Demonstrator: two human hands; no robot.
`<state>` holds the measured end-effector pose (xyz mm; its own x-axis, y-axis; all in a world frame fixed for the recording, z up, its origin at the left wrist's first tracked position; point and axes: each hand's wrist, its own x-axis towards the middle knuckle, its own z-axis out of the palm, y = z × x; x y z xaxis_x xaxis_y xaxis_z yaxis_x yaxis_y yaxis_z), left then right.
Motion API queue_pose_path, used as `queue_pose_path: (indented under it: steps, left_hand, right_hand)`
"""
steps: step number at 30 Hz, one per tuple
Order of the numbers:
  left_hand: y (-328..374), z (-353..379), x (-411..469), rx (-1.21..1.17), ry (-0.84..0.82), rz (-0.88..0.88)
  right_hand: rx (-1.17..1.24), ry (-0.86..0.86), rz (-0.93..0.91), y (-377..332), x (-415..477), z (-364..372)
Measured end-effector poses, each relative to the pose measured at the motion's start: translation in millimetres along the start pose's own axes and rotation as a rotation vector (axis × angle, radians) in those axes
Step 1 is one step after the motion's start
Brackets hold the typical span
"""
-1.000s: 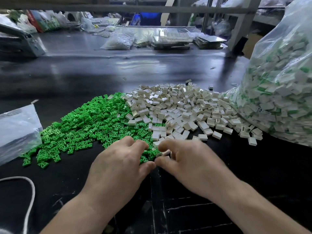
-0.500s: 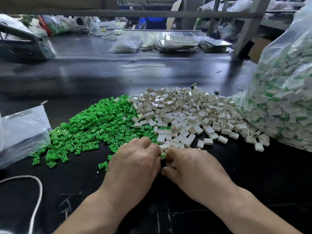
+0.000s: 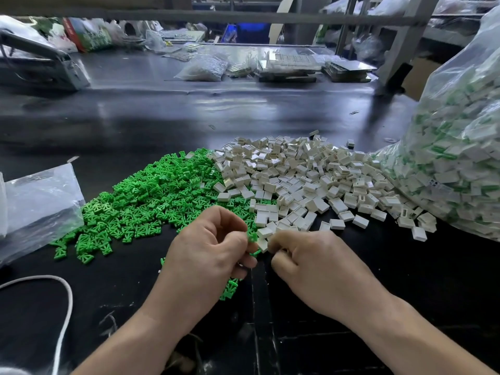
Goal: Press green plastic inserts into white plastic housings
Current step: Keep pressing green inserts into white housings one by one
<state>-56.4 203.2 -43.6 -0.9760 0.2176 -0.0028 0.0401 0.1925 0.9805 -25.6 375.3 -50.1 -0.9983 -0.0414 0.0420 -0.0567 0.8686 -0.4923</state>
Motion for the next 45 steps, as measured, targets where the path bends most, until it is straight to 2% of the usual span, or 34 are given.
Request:
queue_pose_path:
  steps: [1,3,5,7,10,21,27,35,45]
  left_hand:
    - [0,-2,1,-0.058,-0.007,-0.008]
    - [-1,-3,2,-0.163,-0.036,-0.013]
    - [0,-3,2,-0.248,-0.075,-0.004]
    - [2,-2,1,-0.339,-0.103,0.0]
    - [4,-1,1,-0.408,-0.112,0.031]
    - [6,2,-4,-0.31,-0.051,0.189]
    - [7,2,-6,-0.254,0.029,0.226]
    - [7,2,-6,-0.246,0.022,0.239]
    - [8,3,-9,-0.114,0.022,0.25]
  right_hand:
    - [0.2,-0.003,0.046,-1,1,-1]
    - [0.768,-0.078,0.166,-4,0,-8]
    - [1.166,-0.177,0.232,-5,1,-13]
    - [1.374,-0.236,0.218,-5,2,-16]
    - [1.514,-0.284,0.169,-3,2,-15]
    - [1.427,-0.273,0.091,-4,0,-16]
    - [1.409,-0.214,0.158,-5,0,-16]
    - [1.458,-0.181,0.185,-1,3,-16]
    - [1.122,-0.239,0.097,-6,-2,-13]
